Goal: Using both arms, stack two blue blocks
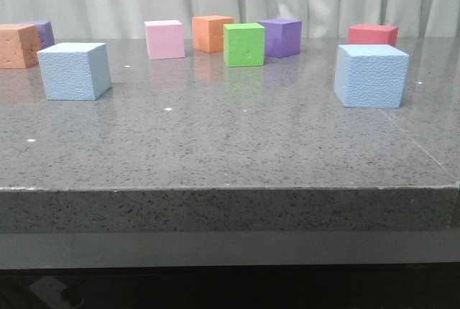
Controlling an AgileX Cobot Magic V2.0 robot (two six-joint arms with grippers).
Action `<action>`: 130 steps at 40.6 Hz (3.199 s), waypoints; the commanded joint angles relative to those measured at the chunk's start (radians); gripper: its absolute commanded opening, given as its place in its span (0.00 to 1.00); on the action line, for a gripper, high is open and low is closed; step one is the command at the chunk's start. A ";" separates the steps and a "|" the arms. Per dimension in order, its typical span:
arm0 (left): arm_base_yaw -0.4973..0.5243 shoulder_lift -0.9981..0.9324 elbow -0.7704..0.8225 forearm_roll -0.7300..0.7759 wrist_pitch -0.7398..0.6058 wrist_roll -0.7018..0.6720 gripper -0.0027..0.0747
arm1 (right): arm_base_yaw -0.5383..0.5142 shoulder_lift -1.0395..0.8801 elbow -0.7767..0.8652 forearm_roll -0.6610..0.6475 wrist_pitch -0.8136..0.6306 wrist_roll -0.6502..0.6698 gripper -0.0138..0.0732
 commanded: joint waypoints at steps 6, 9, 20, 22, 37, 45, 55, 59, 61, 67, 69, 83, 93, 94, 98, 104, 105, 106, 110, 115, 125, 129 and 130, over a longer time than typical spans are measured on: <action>0.000 -0.017 0.002 -0.001 -0.085 -0.005 0.01 | -0.006 -0.019 -0.006 -0.008 -0.081 -0.003 0.08; 0.000 -0.017 0.002 -0.001 -0.085 -0.005 0.01 | -0.006 -0.019 -0.006 -0.008 -0.081 -0.003 0.08; 0.000 -0.017 0.002 -0.001 -0.085 -0.005 0.01 | -0.006 -0.019 -0.006 -0.008 -0.081 -0.003 0.08; 0.000 -0.017 0.002 -0.001 -0.085 -0.005 0.01 | -0.006 -0.019 -0.006 -0.008 -0.081 -0.003 0.08; 0.000 -0.017 -0.039 -0.001 -0.237 -0.005 0.01 | -0.006 -0.019 -0.045 -0.008 -0.132 -0.003 0.08; 0.000 0.010 -0.271 0.001 0.050 -0.005 0.01 | -0.005 -0.003 -0.238 -0.008 0.102 -0.003 0.08; 0.000 0.209 -0.570 0.005 0.345 -0.005 0.01 | -0.005 0.172 -0.506 -0.008 0.349 -0.004 0.08; 0.000 0.290 -0.635 -0.012 0.399 -0.005 0.01 | -0.005 0.250 -0.591 -0.005 0.440 -0.004 0.08; 0.000 0.315 -0.639 -0.033 0.376 -0.005 0.01 | -0.005 0.278 -0.613 0.000 0.458 -0.004 0.08; 0.000 0.366 -0.639 -0.044 0.336 -0.005 0.01 | -0.005 0.314 -0.620 0.006 0.419 -0.004 0.08; 0.000 0.378 -0.637 -0.044 0.338 -0.005 0.01 | -0.005 0.314 -0.620 0.006 0.402 -0.004 0.08; 0.000 0.386 -0.637 -0.047 0.338 -0.005 0.01 | -0.005 0.314 -0.620 0.006 0.395 -0.004 0.08; 0.000 0.386 -0.637 -0.042 0.331 -0.005 0.10 | -0.006 0.314 -0.615 0.006 0.409 -0.004 0.33; 0.000 0.386 -0.637 -0.035 0.327 -0.005 0.15 | -0.006 0.314 -0.615 0.006 0.410 -0.004 0.45; 0.000 0.386 -0.637 0.017 0.303 -0.005 0.49 | -0.006 0.314 -0.615 0.006 0.409 -0.004 0.76; 0.000 0.386 -0.637 0.020 0.287 -0.005 0.70 | -0.006 0.314 -0.615 0.006 0.411 -0.004 0.89; 0.000 0.386 -0.637 0.020 0.287 -0.005 0.70 | -0.006 0.314 -0.615 0.006 0.411 -0.004 0.89; 0.000 0.386 -0.637 0.020 0.287 -0.005 0.69 | -0.006 0.314 -0.615 0.006 0.411 -0.004 0.89; 0.000 0.386 -0.637 0.020 0.287 -0.005 0.67 | -0.006 0.314 -0.615 0.006 0.411 -0.004 0.89; 0.000 0.386 -0.637 0.020 0.287 -0.005 0.63 | -0.006 0.314 -0.615 0.013 0.408 -0.004 0.89; -0.013 0.386 -0.637 0.020 0.287 -0.005 0.56 | -0.004 0.338 -0.619 0.090 0.481 -0.004 0.89; -0.013 0.386 -0.637 0.020 0.287 -0.005 0.53 | -0.004 0.401 -0.665 0.185 0.566 -0.013 0.89; -0.013 0.386 -0.637 0.020 0.287 -0.005 0.53 | -0.004 0.417 -0.678 0.213 0.588 -0.028 0.89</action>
